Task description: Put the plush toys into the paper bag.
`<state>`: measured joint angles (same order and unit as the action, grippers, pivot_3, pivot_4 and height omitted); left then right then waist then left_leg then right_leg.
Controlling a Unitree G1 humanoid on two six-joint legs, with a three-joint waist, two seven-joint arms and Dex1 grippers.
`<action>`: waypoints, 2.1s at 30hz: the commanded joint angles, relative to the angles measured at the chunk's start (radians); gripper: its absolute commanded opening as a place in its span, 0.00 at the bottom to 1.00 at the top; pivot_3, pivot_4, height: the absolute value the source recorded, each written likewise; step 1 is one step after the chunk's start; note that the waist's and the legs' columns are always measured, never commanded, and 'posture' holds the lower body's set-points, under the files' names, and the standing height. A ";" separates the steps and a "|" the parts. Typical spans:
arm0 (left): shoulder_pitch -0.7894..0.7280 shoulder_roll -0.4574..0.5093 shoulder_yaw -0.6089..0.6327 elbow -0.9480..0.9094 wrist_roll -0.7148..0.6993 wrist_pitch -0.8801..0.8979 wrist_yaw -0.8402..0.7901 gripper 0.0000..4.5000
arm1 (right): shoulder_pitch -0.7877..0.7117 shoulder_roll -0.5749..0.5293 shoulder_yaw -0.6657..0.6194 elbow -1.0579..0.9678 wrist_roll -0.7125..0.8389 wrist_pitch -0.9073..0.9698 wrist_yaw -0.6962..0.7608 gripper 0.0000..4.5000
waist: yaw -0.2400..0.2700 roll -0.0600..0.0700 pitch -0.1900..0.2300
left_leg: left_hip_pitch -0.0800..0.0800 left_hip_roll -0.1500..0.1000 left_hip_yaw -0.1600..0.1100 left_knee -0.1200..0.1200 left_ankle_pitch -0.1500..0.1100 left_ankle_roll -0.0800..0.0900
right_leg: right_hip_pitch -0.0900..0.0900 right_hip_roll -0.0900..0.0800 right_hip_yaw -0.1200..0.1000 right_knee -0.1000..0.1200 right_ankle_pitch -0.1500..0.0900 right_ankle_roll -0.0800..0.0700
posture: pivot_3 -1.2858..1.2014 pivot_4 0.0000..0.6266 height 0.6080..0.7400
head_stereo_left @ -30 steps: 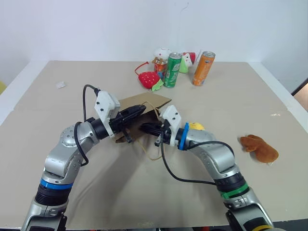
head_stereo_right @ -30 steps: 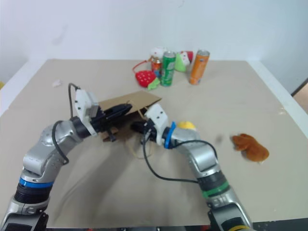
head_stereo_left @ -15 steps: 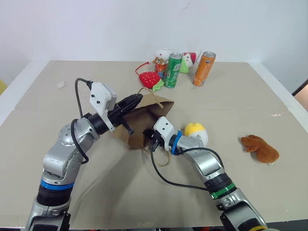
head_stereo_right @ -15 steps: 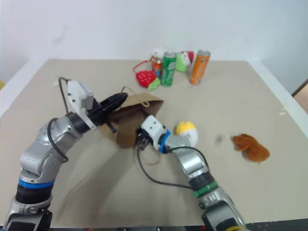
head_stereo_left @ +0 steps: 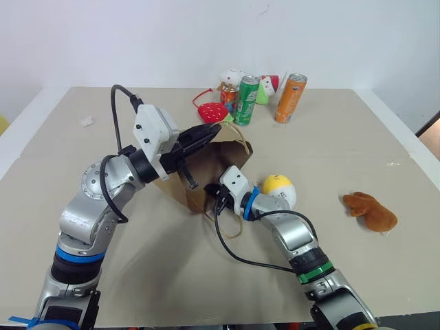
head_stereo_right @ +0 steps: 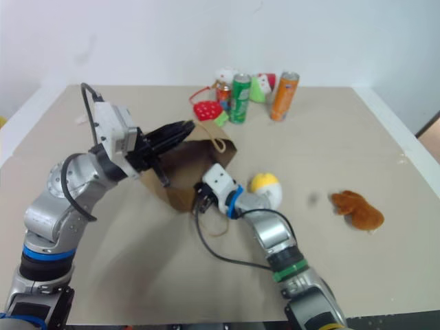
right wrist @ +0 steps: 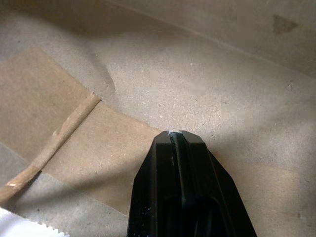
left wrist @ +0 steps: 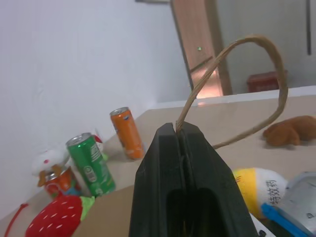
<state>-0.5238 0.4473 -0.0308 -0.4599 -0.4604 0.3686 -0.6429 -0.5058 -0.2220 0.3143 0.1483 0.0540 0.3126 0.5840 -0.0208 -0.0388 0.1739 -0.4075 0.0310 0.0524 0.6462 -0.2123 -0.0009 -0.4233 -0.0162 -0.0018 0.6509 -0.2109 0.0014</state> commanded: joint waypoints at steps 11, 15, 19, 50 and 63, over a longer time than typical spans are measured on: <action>-0.024 -0.001 0.033 -0.061 0.074 -0.079 0.053 0.00 | -0.020 0.028 -0.029 0.036 -0.007 -0.010 -0.006 0.02 | -0.001 0.000 0.000 | 0.000 0.001 0.000 0.000 0.000 0.000 | 0.000 0.001 0.000 0.000 0.001 -0.001 | 0.52 0.24 1.00; 0.003 -0.048 0.077 -0.031 0.068 -0.043 0.154 0.00 | -0.029 0.032 -0.034 0.045 -0.005 -0.018 -0.006 0.02 | -0.001 0.000 0.000 | 0.001 0.001 0.000 0.000 0.001 0.000 | 0.000 0.002 0.001 0.000 0.002 -0.001 | 0.52 0.24 1.00; 0.012 -0.090 0.101 -0.018 0.048 0.004 0.223 0.00 | -0.026 0.030 -0.036 0.038 -0.005 -0.017 -0.005 0.02 | -0.001 0.000 0.000 | 0.001 0.002 0.000 0.000 0.001 0.000 | 0.000 0.002 0.001 0.000 0.002 -0.001 | 0.52 0.24 1.00; 0.117 -0.022 0.017 0.021 0.093 -0.106 0.018 0.00 | 0.080 -0.590 -0.437 -0.410 0.368 0.371 0.325 0.99 | 0.003 0.000 0.001 | -0.001 -0.001 0.001 -0.004 0.001 0.001 | -0.001 -0.001 0.001 -0.004 0.000 -0.001 | 0.52 0.24 1.00; 0.100 -0.026 0.027 0.018 0.080 -0.077 0.034 0.00 | 0.195 -0.525 -0.348 -0.275 0.279 0.271 0.280 0.68 | 0.001 0.000 0.001 | 0.000 -0.001 0.002 -0.005 0.001 0.001 | -0.001 0.001 0.002 -0.004 0.001 0.001 | 0.52 0.24 1.00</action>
<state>-0.4044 0.4173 -0.0231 -0.4202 -0.3722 0.2925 -0.6153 -0.3015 -0.7393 -0.0293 -0.1306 0.3423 0.6008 0.8651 -0.0201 -0.0384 0.1751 -0.4077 0.0304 0.0539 0.6419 -0.2113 -0.0002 -0.4244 -0.0157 0.0001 0.6466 -0.2099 0.0022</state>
